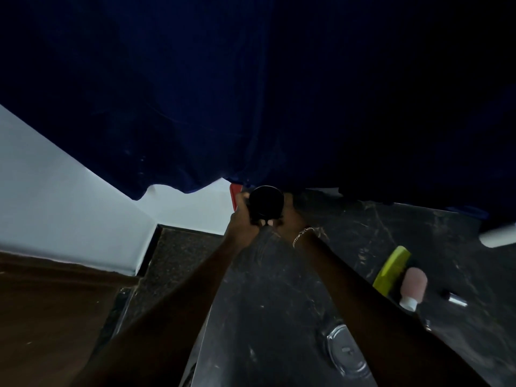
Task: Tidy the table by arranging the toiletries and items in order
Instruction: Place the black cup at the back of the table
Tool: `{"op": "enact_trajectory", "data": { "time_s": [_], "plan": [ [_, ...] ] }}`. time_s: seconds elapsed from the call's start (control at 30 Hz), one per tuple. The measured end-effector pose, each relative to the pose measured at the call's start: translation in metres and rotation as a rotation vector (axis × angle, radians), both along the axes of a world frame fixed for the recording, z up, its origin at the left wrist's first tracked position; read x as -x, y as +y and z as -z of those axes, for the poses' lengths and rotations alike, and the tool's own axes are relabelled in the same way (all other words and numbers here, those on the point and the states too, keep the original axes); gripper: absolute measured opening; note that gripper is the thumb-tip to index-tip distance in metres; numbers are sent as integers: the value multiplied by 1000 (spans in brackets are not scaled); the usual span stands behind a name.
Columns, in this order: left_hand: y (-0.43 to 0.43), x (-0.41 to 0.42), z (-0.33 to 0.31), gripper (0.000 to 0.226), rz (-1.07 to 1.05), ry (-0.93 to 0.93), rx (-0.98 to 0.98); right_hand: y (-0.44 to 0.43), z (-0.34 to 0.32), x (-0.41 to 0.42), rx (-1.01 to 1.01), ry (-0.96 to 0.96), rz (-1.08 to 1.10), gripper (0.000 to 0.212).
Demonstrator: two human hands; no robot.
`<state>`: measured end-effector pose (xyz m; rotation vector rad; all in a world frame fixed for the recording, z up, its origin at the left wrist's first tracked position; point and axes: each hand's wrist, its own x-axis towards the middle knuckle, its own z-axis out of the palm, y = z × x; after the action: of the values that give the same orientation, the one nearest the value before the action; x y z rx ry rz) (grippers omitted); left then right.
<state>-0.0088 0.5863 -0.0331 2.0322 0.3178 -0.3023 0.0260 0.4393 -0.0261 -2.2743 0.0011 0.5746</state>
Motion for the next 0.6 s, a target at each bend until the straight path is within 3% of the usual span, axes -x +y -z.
{"op": "enact_trajectory", "data": {
  "time_s": [0.1, 0.23, 0.6],
  "plan": [
    [5, -8, 8, 80, -14, 32, 17, 6, 8, -9, 16, 11, 34, 62],
    [9, -14, 16, 83, 10, 41, 31, 5, 15, -12, 27, 2, 21, 73],
    [6, -20, 16, 86, 74, 17, 34, -6, 17, -17, -58, 30, 46, 68]
  ]
}}
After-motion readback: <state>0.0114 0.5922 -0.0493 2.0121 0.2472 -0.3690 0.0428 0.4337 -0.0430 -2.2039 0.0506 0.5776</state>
